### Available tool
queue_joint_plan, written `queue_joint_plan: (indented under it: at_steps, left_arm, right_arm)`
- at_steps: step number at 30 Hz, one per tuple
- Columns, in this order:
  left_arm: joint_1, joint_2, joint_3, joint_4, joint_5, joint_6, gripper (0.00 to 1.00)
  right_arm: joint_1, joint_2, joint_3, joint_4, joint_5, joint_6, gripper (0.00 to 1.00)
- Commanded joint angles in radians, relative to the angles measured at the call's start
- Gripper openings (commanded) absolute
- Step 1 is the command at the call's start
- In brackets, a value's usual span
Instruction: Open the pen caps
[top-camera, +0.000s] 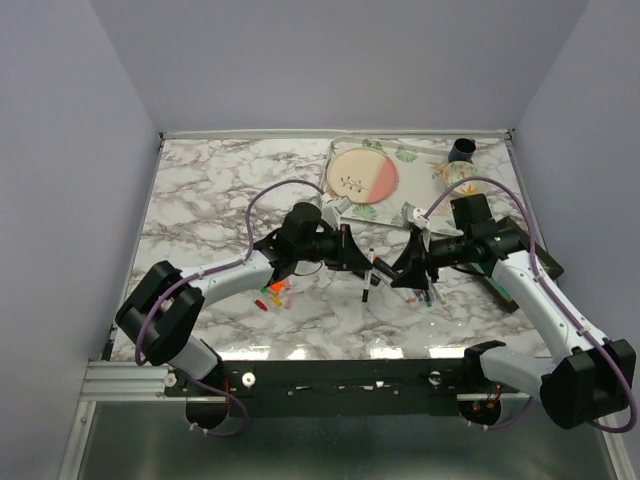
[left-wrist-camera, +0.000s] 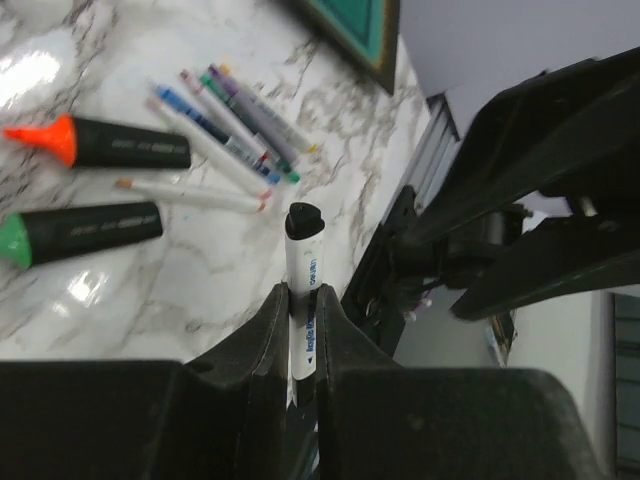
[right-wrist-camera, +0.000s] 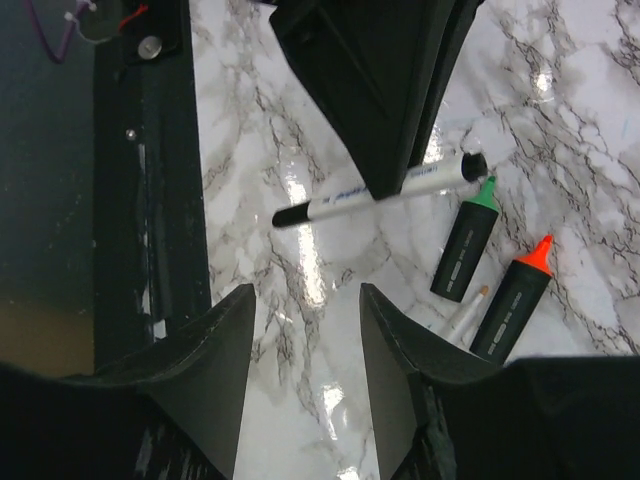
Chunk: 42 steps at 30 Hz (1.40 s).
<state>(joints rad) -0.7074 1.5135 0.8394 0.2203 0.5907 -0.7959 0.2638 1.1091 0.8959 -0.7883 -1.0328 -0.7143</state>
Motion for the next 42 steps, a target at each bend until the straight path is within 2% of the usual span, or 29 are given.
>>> queue_joint_plan:
  at_steps: [1,6,14,21,27,31,32,37,42]
  left_arm:
    - [-0.073,0.001,-0.010,0.301,-0.236,-0.094,0.00]
    - [-0.125,0.005,-0.005,0.353,-0.377,-0.115,0.00]
    - [-0.161,0.030,0.030,0.390,-0.404,-0.121,0.00]
    - [-0.179,-0.009,0.017,0.418,-0.437,-0.123,0.00]
    - [-0.184,-0.036,0.029,0.357,-0.488,-0.098,0.00]
    - [-0.185,-0.049,0.035,0.266,-0.546,-0.088,0.00]
    - [-0.184,-0.050,0.035,0.254,-0.557,-0.086,0.00]
    - [-0.188,-0.064,0.047,0.218,-0.575,-0.068,0.00]
    - [-0.208,-0.061,0.059,0.225,-0.574,-0.063,0.00]
  right_arm:
    - [0.003,0.050,-0.002,0.153,-0.084,0.220,0.54]
    - [0.003,0.078,-0.017,0.272,-0.085,0.436,0.57]
    - [0.002,0.055,-0.057,0.425,0.078,0.683,0.57]
    - [-0.001,0.049,-0.068,0.454,0.169,0.707,0.52]
    - [-0.001,0.040,-0.051,0.420,0.172,0.653,0.50]
    - [-0.009,0.028,0.015,0.289,0.093,0.471,0.52]
    - [-0.012,0.026,0.029,0.244,0.068,0.347,0.52]
    - [-0.032,-0.012,0.005,0.267,0.118,0.374,0.54]
    - [-0.034,0.021,0.000,0.302,0.163,0.429,0.55]
